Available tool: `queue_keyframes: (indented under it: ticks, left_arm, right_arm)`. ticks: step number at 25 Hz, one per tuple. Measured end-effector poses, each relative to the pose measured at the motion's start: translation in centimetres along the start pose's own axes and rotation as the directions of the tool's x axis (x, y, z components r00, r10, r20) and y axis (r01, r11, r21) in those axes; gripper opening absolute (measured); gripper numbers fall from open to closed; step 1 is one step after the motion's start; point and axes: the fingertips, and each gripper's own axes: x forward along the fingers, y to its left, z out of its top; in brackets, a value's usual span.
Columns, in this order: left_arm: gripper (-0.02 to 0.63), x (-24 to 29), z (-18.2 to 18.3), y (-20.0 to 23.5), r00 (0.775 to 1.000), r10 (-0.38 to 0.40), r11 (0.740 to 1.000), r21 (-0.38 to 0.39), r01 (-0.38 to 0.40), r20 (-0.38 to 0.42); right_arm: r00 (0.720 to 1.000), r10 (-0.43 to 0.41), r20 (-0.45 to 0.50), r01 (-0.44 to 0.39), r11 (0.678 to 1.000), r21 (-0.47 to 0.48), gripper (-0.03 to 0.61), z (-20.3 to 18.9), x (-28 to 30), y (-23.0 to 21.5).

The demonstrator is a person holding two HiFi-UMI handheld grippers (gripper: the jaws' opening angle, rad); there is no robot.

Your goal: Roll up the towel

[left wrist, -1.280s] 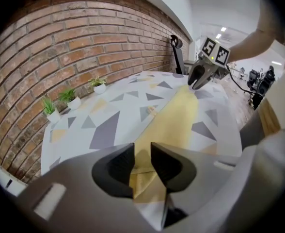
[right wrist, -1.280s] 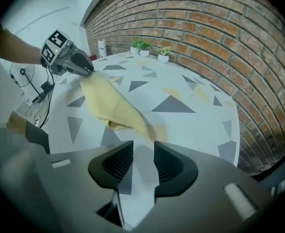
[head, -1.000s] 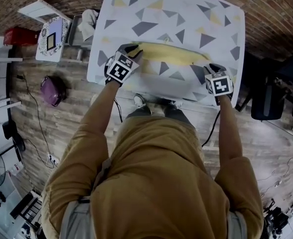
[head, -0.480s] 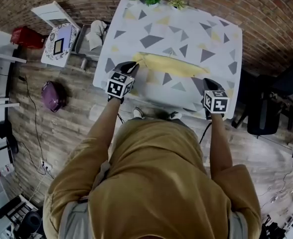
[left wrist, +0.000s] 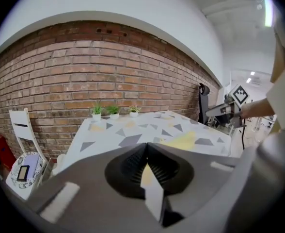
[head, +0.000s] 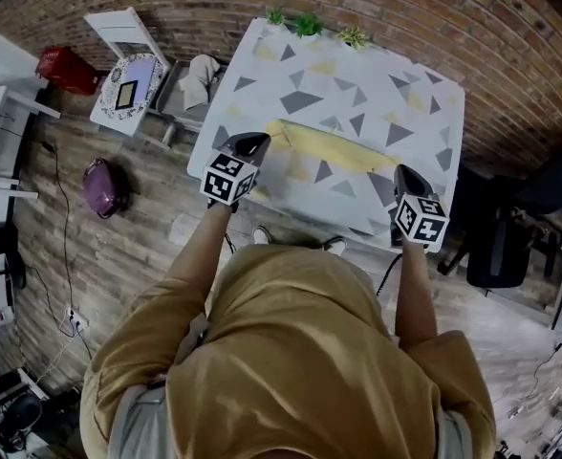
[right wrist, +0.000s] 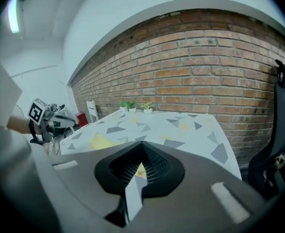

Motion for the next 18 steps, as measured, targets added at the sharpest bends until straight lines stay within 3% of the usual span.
queue_keyframes:
  ticks: [9,18]
  left_arm:
    - [0.063,-3.6,6.3,2.1,0.982,0.100,0.992,0.063,-0.111,0.162]
    - [0.063,-7.6,11.9,3.0,0.938,0.156,0.973,0.116,-0.200,0.310]
  right_arm:
    - [0.989,-0.029,0.147,0.032,0.999,-0.023,0.003,6.0,-3.2,-0.3]
    - [0.952,-0.062,0.301,0.073,0.997,-0.025,0.003,11.5,-7.5,-0.8]
